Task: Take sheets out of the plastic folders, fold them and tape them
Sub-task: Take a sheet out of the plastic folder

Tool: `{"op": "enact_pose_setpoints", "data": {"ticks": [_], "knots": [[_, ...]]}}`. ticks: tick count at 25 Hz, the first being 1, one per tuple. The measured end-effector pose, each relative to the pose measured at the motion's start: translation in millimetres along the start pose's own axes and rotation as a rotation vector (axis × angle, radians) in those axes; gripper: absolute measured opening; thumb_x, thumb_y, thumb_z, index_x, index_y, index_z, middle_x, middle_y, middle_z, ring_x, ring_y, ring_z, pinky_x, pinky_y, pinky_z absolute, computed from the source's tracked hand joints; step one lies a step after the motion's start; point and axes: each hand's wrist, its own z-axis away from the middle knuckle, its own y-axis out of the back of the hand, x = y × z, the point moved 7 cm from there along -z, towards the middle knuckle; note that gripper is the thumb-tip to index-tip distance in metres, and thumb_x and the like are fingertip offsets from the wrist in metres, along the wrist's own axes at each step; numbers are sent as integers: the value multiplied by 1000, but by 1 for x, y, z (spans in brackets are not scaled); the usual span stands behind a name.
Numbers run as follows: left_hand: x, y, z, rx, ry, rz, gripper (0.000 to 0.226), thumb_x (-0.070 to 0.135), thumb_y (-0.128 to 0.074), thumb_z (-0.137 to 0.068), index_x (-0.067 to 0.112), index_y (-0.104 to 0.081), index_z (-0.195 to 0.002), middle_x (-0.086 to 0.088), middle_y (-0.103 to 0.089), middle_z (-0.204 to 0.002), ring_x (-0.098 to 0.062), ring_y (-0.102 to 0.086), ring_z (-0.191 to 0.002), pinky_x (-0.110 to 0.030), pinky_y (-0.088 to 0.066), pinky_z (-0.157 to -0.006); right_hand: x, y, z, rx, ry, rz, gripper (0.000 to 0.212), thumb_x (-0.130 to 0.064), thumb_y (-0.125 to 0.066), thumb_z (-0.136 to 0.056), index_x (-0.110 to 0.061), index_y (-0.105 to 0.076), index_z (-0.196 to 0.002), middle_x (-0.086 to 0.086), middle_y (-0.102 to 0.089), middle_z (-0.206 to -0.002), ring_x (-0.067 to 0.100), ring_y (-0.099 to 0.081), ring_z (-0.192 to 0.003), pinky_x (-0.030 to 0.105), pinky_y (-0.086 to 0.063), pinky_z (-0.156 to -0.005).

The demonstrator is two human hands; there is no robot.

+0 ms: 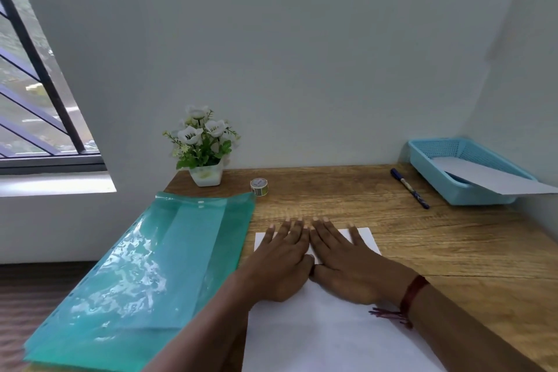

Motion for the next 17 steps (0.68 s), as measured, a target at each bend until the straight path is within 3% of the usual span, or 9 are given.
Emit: {"op": "enact_pose_setpoints", "data": {"ticks": [8,12,17], "knots": [[-9,1,-6,36,117,29,68,50,-19,-103,12,1,-155,-7,6,-164,-20,9,-150,-39,4,-120,18,8,-1,30,-34,23,67,-52,-14,-101,-17,8,-154,-1,18,-161,13,18,-147,44,6,-121],[-23,25,1,76,96,115,81,59,-47,-93,20,-14,-156,-3,-25,-160,-22,-22,-145,-36,-20,-118,37,16,1,39,-54,3,70,-56,-24,-99,-20,-1,-155,1,9,-163,16,8,-149,45,0,-121],[-36,37,6,128,106,161,88,62,-65,-80,31,-25,-152,3,-48,-137,-17,-43,-122,-31,-37,-102,39,33,5,177,-2,-53,72,-59,-44,-93,-26,-22,-152,0,-23,-157,20,-24,-141,41,-25,-115]]}}
